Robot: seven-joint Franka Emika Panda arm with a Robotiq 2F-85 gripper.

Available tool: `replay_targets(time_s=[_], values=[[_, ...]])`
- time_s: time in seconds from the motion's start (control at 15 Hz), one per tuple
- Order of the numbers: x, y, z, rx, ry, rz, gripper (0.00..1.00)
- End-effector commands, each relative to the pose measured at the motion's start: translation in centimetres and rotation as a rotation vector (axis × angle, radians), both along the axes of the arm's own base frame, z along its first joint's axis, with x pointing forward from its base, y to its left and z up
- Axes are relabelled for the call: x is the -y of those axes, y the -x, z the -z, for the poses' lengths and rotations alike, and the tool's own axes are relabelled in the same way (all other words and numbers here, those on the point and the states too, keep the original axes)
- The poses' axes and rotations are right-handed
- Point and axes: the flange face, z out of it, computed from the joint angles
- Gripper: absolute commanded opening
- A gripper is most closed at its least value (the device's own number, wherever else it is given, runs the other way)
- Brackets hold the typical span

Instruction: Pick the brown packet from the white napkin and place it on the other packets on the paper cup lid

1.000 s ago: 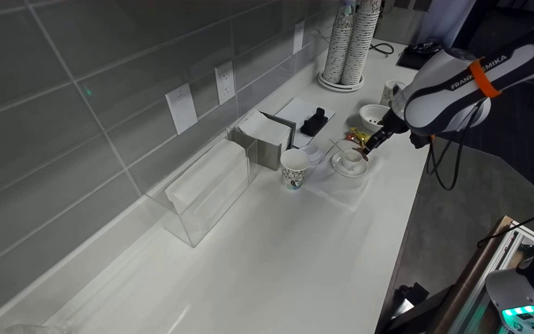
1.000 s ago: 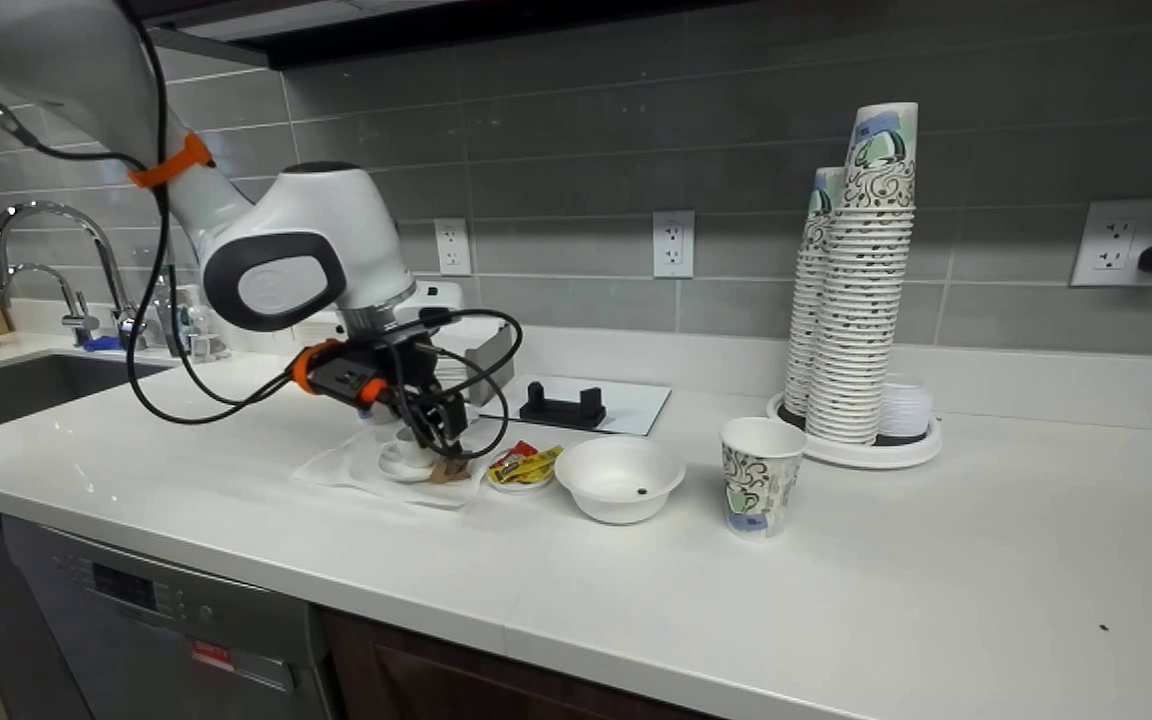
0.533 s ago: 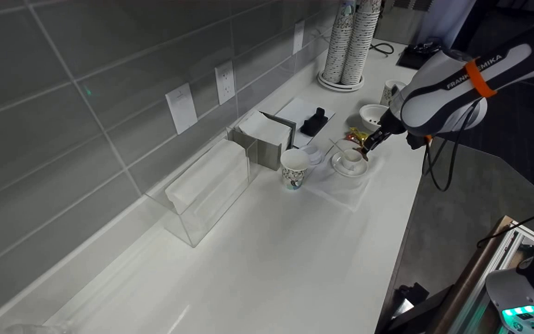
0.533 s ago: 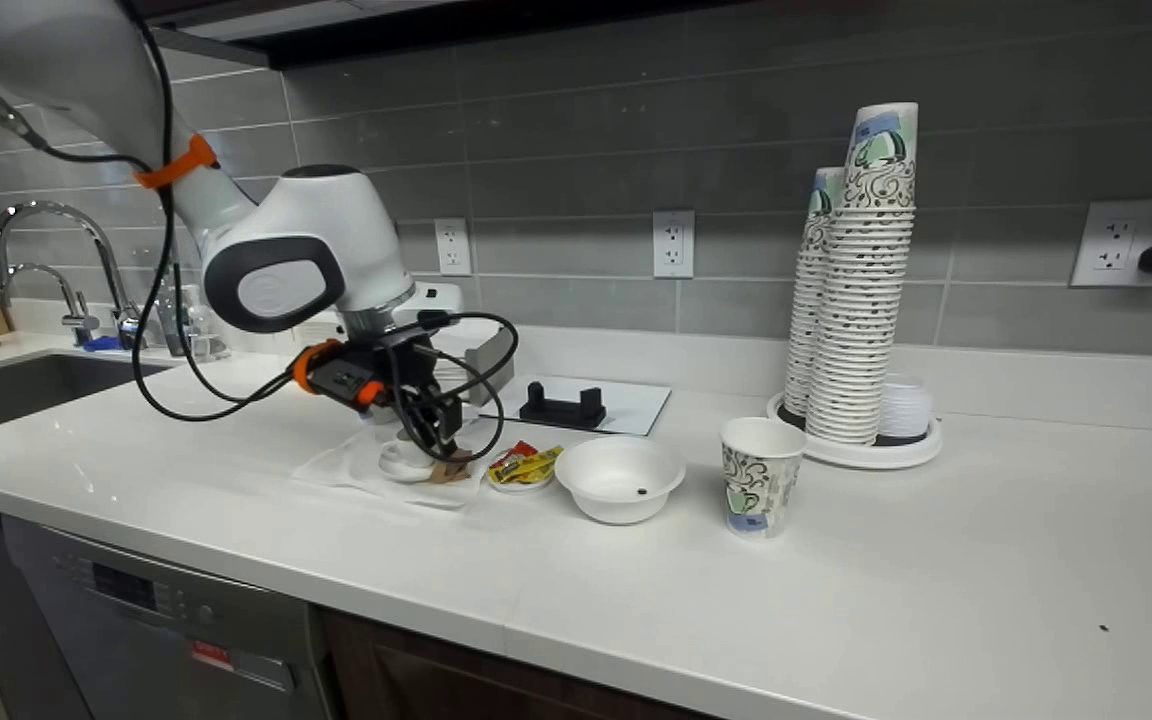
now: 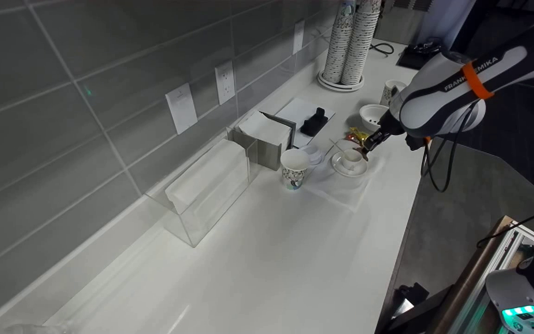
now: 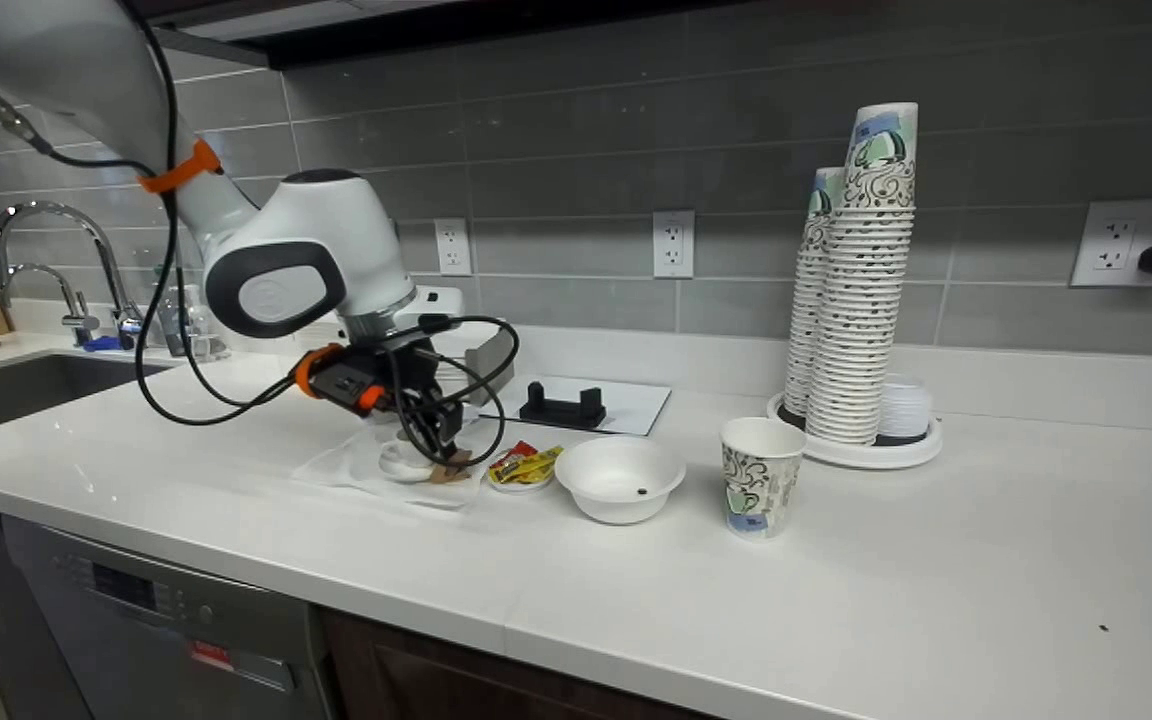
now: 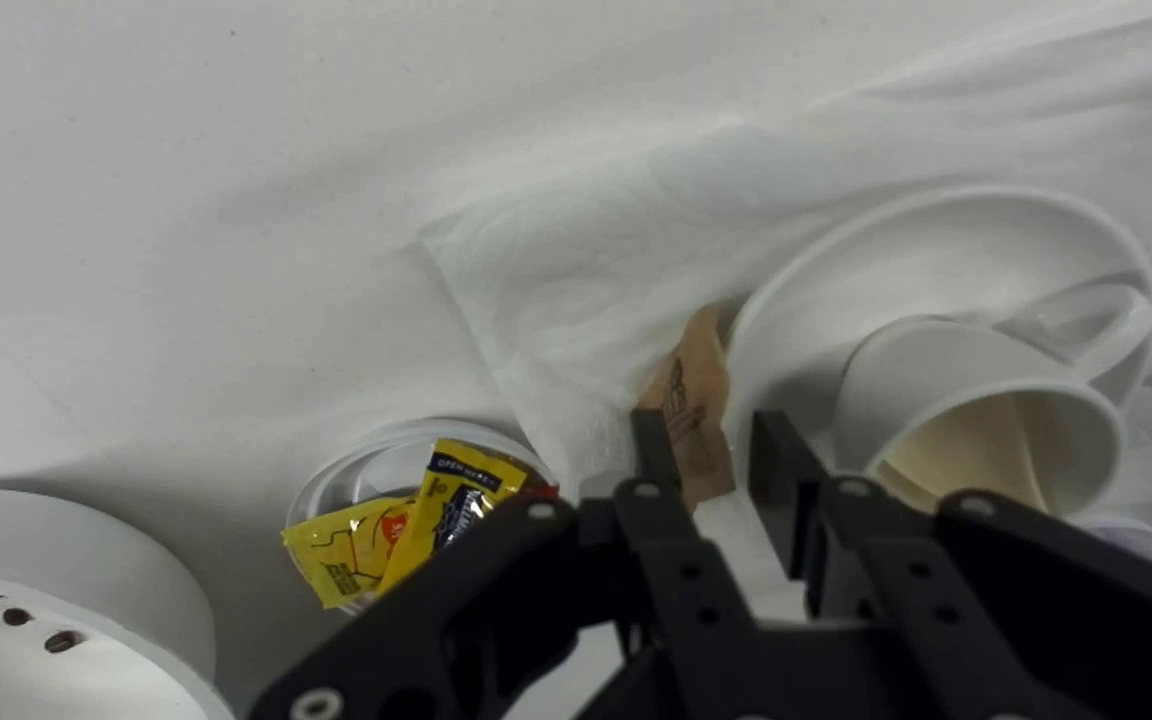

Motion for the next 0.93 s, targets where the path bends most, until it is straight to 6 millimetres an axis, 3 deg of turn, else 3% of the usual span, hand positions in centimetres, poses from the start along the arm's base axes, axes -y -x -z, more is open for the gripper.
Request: replay_targets(time_s=[0.0, 0.33, 0.6, 0.87], values=[[0.2, -0.5, 0.3, 0.017, -0.002, 0.014, 0.0], [0.0, -0.2, -0.4, 0.028, 0.008, -0.009, 0.0], [-0.1, -0.9, -4.6, 0.083, -0.047, -0.002, 0.0], [2.2, -2.5, -6.8, 0.121, -0.098, 0.05, 0.0]])
